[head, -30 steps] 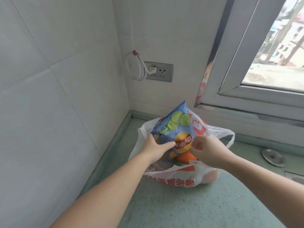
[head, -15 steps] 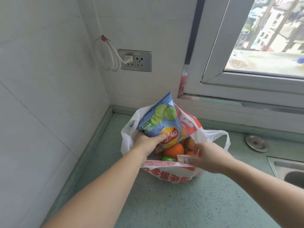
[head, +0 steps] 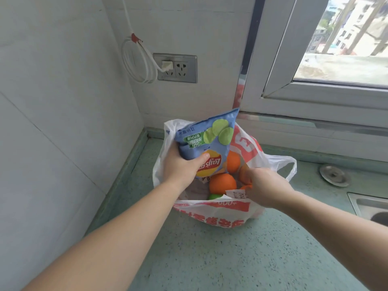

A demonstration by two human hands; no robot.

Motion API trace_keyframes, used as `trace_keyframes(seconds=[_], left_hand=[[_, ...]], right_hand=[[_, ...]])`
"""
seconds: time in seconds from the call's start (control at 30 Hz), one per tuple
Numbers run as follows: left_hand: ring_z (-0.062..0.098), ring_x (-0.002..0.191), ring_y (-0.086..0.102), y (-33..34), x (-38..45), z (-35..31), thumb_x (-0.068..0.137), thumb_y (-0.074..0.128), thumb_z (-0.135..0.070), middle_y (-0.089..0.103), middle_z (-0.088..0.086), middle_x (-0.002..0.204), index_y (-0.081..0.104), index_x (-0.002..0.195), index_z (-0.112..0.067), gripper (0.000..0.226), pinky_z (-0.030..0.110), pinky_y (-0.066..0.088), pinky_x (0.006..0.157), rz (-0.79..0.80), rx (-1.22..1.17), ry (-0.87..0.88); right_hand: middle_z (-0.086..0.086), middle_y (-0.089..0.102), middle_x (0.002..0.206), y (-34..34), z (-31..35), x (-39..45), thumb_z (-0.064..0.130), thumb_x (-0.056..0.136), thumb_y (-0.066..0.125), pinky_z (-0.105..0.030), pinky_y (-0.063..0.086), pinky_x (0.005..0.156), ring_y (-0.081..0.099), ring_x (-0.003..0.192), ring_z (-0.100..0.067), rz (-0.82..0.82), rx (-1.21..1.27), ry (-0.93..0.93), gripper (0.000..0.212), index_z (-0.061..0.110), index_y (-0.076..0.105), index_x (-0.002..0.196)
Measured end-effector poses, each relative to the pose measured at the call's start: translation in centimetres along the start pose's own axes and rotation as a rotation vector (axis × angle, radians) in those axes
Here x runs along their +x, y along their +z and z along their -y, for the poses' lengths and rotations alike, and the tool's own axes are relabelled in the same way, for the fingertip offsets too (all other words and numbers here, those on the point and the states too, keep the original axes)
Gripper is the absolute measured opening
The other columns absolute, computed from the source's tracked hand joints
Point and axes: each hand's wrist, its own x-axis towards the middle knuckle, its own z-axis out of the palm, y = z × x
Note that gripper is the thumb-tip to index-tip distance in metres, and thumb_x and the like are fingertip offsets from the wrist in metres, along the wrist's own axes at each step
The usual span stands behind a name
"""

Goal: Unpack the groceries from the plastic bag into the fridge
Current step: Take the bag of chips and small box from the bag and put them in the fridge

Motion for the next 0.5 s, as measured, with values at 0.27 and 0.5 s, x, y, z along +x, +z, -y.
trace_keyframes(seconds=[0.27, 0.5], left_hand=[[0.006, 0.104, 0.063, -3.7, -0.1, -2.5, 0.074, 0.080, -0.041, 0.064, -0.015, 0.117, 0.054, 0.126, -0.035, 0.059, 0.025, 0.056, 0.077, -0.030, 0.059, 0.166], [0.009, 0.099, 0.067, -4.7, 0.8, -3.5, 0.064, 0.078, -0.053, 0.067, -0.013, 0.114, 0.056, 0.124, -0.037, 0.066, 0.034, 0.059, 0.079, -0.026, -0.031, 0.112]], right_hand=[[0.004, 0.059, 0.079, -0.2, 1.0, 0.7, 0.029, 0.077, 0.058, -0.029, 0.046, 0.055, 0.057, 0.072, -0.023, -0.017, -0.015, -0.002, 0.008, 0.025, 0.058, 0.084], [-0.003, 0.059, 0.085, -0.6, 3.5, 1.7, 0.024, 0.082, 0.058, -0.027, 0.035, 0.051, 0.052, 0.075, -0.024, -0.019, 0.126, -0.037, 0.012, 0.015, 0.053, 0.088]])
